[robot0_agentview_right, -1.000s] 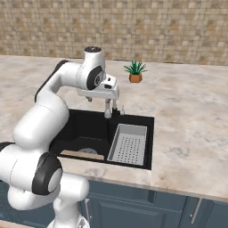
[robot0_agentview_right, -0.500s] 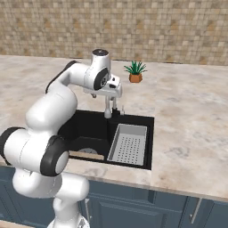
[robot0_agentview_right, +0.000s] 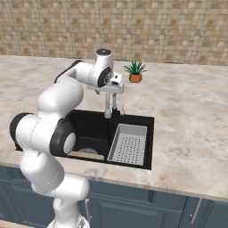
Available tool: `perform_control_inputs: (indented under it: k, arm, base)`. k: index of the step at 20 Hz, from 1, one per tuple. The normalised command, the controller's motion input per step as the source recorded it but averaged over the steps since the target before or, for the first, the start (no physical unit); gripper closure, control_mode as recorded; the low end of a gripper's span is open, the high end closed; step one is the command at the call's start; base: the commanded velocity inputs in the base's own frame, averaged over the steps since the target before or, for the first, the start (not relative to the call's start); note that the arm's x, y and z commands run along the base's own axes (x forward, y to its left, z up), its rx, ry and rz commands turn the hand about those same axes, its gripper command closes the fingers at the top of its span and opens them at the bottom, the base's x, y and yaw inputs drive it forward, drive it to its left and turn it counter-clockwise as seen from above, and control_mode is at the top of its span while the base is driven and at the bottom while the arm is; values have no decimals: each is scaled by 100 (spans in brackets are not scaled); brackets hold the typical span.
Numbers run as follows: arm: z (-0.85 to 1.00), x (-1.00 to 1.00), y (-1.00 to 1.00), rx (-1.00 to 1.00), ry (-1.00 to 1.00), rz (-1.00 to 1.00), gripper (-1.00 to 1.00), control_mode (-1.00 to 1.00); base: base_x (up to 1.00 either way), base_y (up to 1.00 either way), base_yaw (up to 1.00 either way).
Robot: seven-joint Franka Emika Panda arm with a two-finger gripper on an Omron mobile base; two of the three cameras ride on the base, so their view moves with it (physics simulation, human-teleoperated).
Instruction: Turn on the sink faucet with hot water and rinse the cutting board for ten seconds, then turn off the faucet. Push the cutting board to reach the water if necessary.
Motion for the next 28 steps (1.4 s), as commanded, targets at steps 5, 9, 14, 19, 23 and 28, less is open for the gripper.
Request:
perform_control_inputs:
  k: [5,9,14,19,23,28]
  arm:
    - [-22,50,0,0,0,0,-100,-100]
    - [-19,38,0,0,0,0,-100,-100]
    - [-18,31,0,0,0,0,-100,-100]
    - [-1,1,0,0,0,0,-100,-100]
    - [-1,0,16,0,0,0,-100,-100]
    - [0,0,36,0,0,0,-100,-100]
  base:
    - [0,0,0]
    - [0,0,0]
    - [0,0,0]
    - [0,0,0]
    - [0,0,0]
    - [0,0,0]
